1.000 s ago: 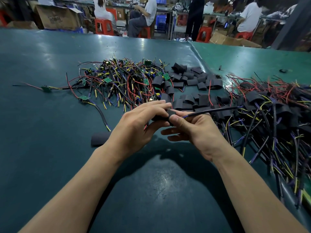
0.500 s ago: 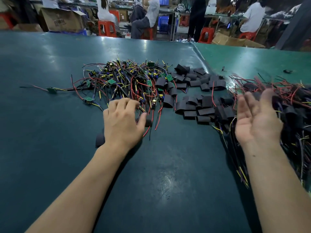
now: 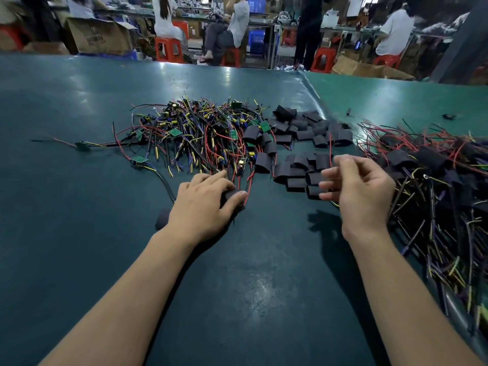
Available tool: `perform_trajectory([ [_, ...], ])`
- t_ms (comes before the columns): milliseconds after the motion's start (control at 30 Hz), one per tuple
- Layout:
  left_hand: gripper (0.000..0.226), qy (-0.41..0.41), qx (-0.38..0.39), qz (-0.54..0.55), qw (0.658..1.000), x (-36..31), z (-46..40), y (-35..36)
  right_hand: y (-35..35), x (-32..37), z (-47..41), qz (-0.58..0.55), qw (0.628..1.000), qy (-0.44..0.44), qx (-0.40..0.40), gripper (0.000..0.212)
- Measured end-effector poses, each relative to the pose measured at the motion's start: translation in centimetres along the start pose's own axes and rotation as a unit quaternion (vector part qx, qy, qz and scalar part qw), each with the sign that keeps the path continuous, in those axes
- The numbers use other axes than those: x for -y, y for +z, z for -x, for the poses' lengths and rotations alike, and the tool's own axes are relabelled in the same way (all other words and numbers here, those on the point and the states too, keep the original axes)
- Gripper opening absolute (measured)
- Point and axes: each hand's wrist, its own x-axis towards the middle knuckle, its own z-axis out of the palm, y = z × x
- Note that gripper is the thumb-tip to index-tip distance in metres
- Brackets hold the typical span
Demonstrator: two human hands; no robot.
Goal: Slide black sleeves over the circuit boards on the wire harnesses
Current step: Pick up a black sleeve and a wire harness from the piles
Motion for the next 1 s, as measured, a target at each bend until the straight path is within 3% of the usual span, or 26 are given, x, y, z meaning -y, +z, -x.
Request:
perform_trajectory([
  [233, 0.03, -0.1, -0.096, 0.002, 0.99, 0.5, -0.3, -0.2, 1.7, -2.1, 1.6, 0.141, 0.98, -0.118, 0.075, 0.016],
  [367, 0.017, -0.076, -0.092, 0.019, 0.993, 0.5, -0.3, -0.1, 2.4, -3.0, 2.1, 0.202, 0.959, -0.162, 0.117, 0.013],
  [533, 0.019, -0.091, -0.164, 0.081, 0.979, 0.6, -0.4, -0.5, 2.7, -3.4, 1.9, 0.21, 0.955, -0.165, 0.131, 0.014],
  [767, 0.019, 0.019, -0.289, 0.21, 0.934, -1.0, 0.2, -1.5, 2.5, -3.5, 1.8, 0.221, 0.949, -0.181, 0.132, 0.014],
  [900, 0.018, 0.073, -0.278, 0.306, 0.908, -1.9, 0.8, -1.4, 2.7, -3.6, 1.8, 0.233, 0.945, -0.166, 0.158, 0.007],
  [1000, 0.017, 0.095, -0.226, 0.348, 0.905, -2.0, 0.9, -1.3, 2.9, -3.6, 2.0, 0.275, 0.921, -0.177, 0.212, 0.029],
])
